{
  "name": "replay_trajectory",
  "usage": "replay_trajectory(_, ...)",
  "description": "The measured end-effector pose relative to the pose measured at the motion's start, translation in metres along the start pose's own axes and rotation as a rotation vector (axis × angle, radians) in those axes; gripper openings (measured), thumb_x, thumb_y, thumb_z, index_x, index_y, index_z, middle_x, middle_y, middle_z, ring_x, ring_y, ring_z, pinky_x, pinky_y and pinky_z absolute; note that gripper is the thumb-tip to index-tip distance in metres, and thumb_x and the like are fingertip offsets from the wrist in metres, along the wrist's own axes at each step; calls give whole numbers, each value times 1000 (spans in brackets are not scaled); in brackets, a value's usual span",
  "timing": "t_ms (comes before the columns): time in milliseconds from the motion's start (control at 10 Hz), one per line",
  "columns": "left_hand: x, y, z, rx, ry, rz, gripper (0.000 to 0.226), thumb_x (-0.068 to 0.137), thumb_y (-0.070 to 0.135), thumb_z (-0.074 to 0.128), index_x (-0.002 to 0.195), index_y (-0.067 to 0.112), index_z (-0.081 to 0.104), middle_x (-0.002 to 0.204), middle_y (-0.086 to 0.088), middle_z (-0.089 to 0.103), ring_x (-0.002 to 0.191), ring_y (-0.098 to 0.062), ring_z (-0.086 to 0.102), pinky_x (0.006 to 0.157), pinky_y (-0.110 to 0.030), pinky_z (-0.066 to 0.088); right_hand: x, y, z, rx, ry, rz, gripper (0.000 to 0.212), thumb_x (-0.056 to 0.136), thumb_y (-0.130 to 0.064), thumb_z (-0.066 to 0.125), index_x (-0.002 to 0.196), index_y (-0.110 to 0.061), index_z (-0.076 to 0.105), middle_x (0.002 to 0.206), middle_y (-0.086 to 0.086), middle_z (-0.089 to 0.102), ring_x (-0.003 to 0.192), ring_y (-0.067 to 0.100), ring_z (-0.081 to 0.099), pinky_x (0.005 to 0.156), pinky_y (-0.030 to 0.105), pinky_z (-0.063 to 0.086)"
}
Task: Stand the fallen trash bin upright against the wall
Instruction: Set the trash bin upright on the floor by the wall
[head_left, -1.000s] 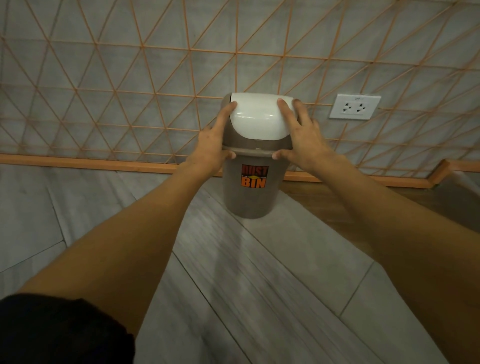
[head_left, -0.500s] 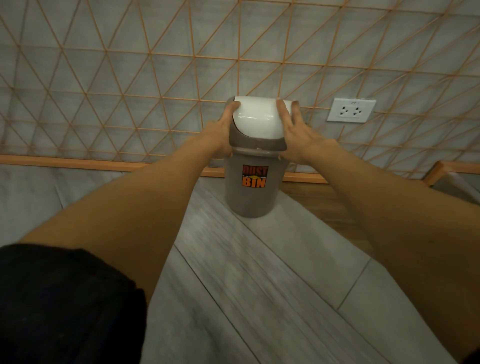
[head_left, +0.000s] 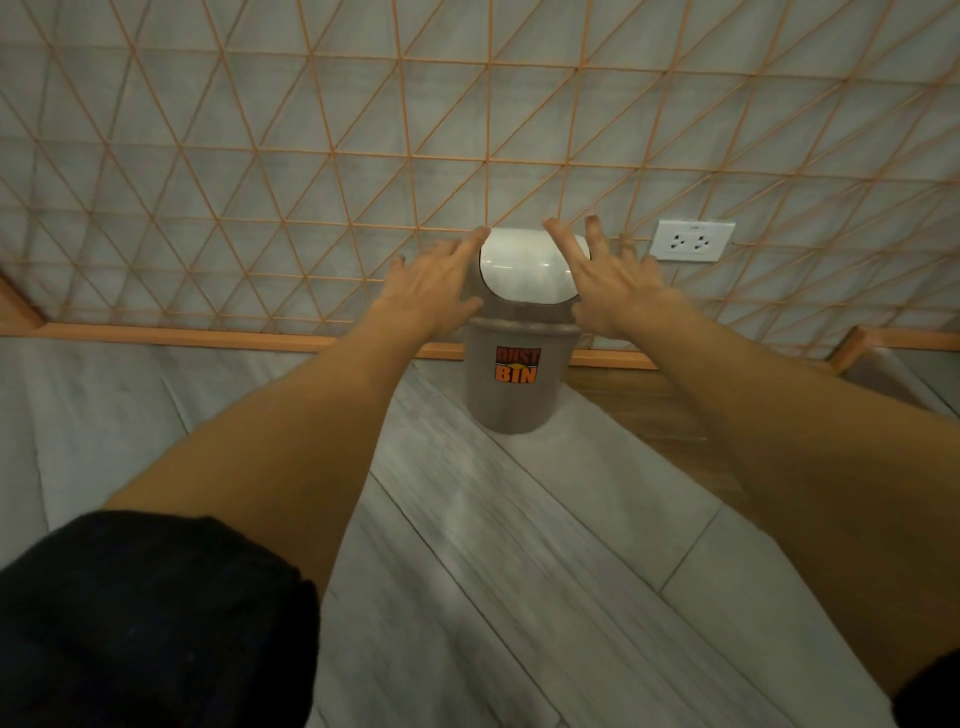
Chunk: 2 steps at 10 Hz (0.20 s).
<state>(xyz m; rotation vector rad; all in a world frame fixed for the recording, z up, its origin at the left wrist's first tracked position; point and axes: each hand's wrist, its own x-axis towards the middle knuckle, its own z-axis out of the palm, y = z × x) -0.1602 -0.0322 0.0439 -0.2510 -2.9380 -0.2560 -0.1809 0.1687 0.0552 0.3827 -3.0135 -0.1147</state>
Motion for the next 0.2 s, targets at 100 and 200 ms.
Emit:
replay_trajectory(100,-13,8,-23,31,-98,56,79,91,37,56,153,26,9,157,-8,28,142,-30,28,110,-66,18,-19,-9,-22,12,-90,-10,90,86,-8,51,150,-36,-5,163,8,-3,142,51,12,105,67,28)
replay_trajectory(200,-31,22,-47,25,-143,71,79,91,42,51,153,24,6,160,-5,19,147,-25,16,112,-63,12,-41,-19,-41,1,-154,-42,87,89,-13,51,151,-35,-6,163,5,-4,144,47,10,106,64,27)
